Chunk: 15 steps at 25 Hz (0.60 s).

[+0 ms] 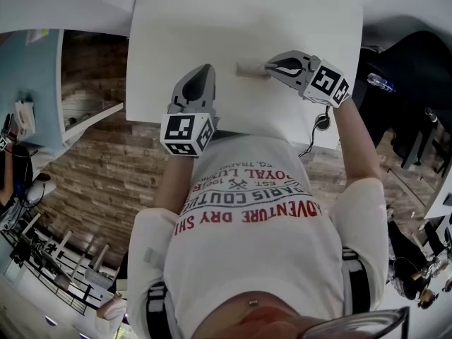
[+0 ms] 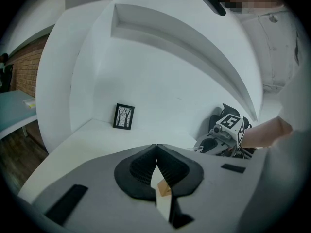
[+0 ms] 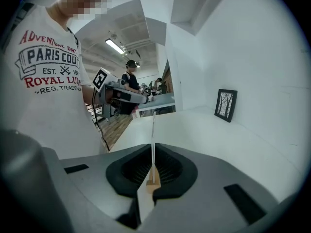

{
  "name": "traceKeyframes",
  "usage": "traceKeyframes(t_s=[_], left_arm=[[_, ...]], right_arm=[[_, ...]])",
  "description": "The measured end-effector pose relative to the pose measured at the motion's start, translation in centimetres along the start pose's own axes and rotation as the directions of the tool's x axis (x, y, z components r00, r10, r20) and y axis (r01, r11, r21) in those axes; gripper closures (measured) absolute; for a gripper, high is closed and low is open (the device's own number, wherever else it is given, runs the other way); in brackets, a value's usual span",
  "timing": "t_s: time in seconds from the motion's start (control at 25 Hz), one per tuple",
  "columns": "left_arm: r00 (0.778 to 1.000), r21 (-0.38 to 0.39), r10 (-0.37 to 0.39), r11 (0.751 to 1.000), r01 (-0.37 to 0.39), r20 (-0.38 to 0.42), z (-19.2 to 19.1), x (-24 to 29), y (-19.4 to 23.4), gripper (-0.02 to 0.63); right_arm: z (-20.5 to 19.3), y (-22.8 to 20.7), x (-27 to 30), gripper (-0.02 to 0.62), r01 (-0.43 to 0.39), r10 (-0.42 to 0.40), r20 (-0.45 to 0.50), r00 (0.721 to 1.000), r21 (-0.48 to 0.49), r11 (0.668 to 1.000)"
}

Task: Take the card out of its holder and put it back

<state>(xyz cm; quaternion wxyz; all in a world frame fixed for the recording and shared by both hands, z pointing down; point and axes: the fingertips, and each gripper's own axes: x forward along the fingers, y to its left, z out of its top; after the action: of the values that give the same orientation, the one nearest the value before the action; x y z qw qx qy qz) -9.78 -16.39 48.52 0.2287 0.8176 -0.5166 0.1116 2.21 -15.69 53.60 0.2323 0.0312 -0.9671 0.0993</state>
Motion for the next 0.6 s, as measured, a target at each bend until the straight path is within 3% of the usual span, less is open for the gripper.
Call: traceKeyframes(t_s=[0.6], left_arm=[[1.000, 0.009, 0.018, 1.000, -0.018, -0.006, 0.1, 0.3, 0.9, 0.581]], right_arm=[[-2.0, -0.5, 0.7, 0.560, 0.057, -0.060, 0.024, 0.998, 0.106, 0.993]])
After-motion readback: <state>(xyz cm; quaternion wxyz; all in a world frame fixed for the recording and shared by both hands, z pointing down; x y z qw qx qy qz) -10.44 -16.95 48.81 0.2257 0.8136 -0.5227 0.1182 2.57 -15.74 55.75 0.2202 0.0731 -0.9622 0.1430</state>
